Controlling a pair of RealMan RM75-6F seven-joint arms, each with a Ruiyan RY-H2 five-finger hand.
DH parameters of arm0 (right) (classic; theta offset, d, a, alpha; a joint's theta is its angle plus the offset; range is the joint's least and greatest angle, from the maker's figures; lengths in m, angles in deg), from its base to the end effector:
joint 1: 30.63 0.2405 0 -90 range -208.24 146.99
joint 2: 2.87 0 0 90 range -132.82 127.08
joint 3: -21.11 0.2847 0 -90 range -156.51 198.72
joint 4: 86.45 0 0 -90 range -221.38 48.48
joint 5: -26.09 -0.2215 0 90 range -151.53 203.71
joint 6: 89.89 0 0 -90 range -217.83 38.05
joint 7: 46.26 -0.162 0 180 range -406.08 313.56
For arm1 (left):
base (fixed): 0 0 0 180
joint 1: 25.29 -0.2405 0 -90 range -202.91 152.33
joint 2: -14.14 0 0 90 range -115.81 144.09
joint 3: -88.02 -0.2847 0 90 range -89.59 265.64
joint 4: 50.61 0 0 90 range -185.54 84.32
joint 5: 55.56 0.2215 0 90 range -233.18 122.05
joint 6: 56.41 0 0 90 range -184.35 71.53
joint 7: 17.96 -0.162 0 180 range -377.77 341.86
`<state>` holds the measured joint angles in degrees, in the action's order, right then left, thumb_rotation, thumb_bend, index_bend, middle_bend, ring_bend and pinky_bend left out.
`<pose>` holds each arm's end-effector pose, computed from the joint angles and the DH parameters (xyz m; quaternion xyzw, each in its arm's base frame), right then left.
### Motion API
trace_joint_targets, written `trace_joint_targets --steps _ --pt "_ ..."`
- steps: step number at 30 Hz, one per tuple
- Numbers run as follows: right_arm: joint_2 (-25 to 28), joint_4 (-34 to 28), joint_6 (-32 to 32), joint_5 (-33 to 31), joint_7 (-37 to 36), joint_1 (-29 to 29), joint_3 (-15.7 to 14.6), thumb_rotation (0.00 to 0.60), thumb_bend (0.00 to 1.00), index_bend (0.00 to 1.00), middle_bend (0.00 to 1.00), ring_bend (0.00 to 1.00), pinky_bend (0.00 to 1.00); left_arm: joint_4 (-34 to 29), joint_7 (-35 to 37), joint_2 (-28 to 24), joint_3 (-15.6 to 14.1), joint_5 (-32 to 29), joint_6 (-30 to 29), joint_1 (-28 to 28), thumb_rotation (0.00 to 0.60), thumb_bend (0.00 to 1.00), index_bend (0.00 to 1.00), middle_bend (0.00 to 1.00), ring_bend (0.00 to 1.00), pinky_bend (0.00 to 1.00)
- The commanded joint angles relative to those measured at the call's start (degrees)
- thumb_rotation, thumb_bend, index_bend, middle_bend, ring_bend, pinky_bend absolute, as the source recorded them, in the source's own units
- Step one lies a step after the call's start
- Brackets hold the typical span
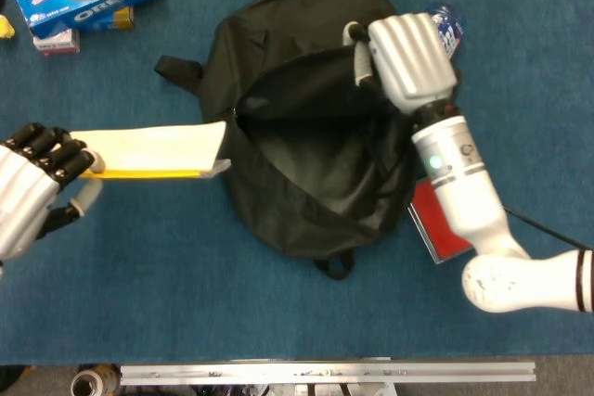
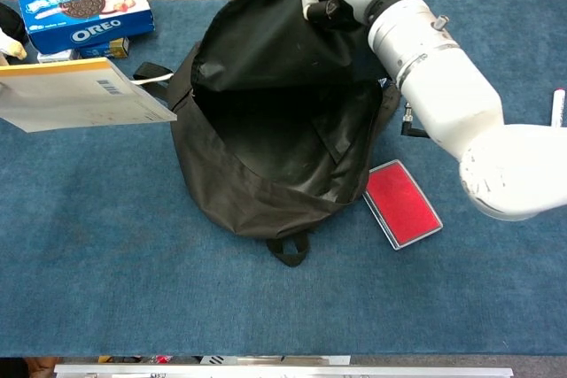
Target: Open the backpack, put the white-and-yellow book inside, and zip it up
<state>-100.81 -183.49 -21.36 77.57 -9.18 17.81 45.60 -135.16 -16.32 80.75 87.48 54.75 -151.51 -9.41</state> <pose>-0.0356 -0.3833 -0.0201 0.6513 -0.3983 0.4843 0.4272 -0.2599 0.2292 0.1438 -0.7173 -0.1842 -0.5177 0.4284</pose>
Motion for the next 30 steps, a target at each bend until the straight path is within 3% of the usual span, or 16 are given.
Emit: trace_joint_targets --steps 1,12,30 --pt "-1.6 0.8 0.4 -1.2 0.4 1.8 1.5 0.6 0.84 0.82 0.72 0.62 0.8 -0.8 0.1 0.4 0.0 0.6 0.6 0.7 0.6 0.39 0.73 0.6 0.47 0.5" --pt "-5.7 3.8 1.3 -4.3 -2.1 6.4 5.4 0.6 0.84 0.83 0.73 0.63 0.82 -3.8 0.2 2.5 0.5 2.5 3.6 4.2 0.6 0.39 0.73 0.6 0.47 0.5" --pt "-11.6 6.1 2.6 -8.6 -7.9 9.7 8.0 0.6 0.84 0.83 0.73 0.63 0.82 -5.3 -2.3 7.5 1.3 1.7 8.6 8.2 0.6 0.39 0.73 0.6 0.47 0.49"
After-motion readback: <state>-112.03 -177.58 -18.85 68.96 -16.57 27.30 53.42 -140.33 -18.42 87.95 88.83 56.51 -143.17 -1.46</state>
